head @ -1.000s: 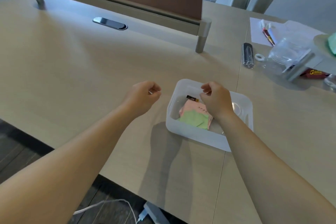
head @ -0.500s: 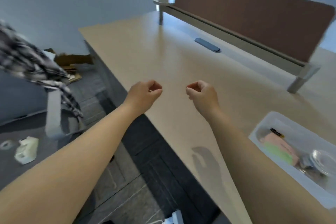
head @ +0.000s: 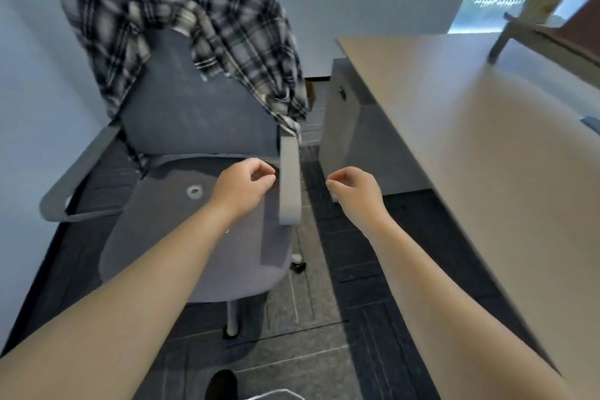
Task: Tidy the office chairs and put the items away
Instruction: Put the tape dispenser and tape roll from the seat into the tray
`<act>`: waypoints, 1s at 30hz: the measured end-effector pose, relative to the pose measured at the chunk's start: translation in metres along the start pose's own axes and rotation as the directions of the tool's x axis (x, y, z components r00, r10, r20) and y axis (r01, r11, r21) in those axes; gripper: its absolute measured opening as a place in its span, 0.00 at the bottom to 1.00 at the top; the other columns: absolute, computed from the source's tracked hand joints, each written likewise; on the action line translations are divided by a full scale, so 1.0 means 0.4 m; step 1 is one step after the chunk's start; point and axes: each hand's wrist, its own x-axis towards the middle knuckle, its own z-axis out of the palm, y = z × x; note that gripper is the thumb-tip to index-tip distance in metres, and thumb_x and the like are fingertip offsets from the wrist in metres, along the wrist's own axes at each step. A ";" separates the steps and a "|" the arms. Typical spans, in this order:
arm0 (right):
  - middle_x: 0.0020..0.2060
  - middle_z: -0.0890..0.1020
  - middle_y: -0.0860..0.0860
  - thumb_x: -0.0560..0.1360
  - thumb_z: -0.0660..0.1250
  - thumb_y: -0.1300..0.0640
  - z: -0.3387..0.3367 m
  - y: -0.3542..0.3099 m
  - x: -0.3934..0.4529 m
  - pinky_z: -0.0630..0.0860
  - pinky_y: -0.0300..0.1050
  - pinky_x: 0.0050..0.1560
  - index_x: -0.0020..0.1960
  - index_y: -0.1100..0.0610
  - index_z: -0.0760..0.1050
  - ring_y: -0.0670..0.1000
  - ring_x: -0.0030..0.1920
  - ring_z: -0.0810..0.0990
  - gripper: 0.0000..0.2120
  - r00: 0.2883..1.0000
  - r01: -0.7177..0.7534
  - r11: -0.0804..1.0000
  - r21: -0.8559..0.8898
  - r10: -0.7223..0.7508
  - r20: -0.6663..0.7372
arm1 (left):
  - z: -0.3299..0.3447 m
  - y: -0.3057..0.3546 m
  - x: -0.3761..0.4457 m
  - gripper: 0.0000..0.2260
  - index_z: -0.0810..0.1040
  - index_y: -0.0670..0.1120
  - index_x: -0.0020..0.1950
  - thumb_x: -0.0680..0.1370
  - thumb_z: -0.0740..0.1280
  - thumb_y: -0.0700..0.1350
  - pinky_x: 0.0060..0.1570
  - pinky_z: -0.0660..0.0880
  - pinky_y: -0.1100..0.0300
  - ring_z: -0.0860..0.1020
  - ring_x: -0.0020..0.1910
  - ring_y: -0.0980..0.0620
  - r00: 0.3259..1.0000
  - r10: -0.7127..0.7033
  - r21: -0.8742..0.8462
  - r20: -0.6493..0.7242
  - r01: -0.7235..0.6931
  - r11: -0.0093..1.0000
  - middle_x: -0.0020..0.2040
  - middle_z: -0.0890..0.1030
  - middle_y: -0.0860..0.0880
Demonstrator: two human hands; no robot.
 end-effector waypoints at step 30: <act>0.61 0.72 0.58 0.67 0.71 0.52 1.021 0.304 0.532 0.70 0.47 0.47 0.64 0.62 0.60 0.60 0.60 0.73 0.32 0.880 -0.386 0.860 -0.334 0.452 0.149 | 0.011 -0.998 0.382 0.08 0.78 0.45 0.52 0.76 0.62 0.41 0.49 0.67 0.63 0.75 0.49 0.51 0.835 -0.550 -0.027 0.027 0.551 0.834 0.47 0.77 0.50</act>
